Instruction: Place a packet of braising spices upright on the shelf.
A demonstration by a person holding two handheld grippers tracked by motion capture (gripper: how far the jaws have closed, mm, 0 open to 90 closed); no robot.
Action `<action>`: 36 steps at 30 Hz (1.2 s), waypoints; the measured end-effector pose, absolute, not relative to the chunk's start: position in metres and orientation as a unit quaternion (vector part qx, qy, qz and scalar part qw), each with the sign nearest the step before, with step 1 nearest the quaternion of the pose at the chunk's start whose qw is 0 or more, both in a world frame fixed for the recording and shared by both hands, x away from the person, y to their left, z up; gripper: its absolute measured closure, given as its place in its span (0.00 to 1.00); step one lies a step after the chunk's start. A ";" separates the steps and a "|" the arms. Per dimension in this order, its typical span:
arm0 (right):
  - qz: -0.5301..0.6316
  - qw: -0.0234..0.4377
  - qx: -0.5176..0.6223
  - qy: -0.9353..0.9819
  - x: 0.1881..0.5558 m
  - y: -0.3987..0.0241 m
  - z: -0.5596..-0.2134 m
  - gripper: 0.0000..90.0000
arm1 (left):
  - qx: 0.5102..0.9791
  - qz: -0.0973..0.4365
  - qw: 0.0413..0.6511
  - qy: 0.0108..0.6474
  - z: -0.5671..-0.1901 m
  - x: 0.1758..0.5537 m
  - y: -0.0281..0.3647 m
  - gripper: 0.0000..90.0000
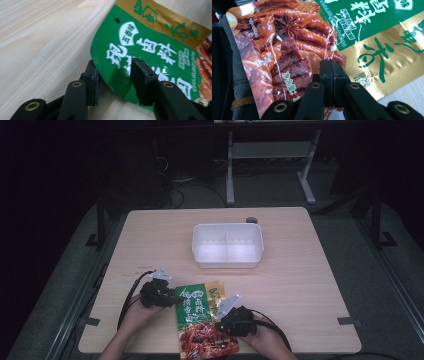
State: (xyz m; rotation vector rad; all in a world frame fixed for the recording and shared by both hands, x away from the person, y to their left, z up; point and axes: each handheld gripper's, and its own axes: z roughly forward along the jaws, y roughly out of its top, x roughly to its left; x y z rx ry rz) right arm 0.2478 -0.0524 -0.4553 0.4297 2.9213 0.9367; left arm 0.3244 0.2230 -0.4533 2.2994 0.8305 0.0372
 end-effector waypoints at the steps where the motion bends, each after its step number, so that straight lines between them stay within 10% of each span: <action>1: 0.303 0.021 0.139 0.942 0.248 -0.053 -0.456 0.99 | 0.885 0.015 0.341 0.317 -0.453 0.324 0.222 0.66; 18: 0.311 0.011 0.149 0.939 0.249 -0.054 -0.456 0.93 | 0.895 0.048 0.340 0.284 -0.438 0.315 0.223 0.98; 36: 0.325 0.017 0.264 0.908 0.310 -0.083 -0.436 0.36 | 0.885 0.076 0.373 0.267 -0.421 0.306 0.225 0.99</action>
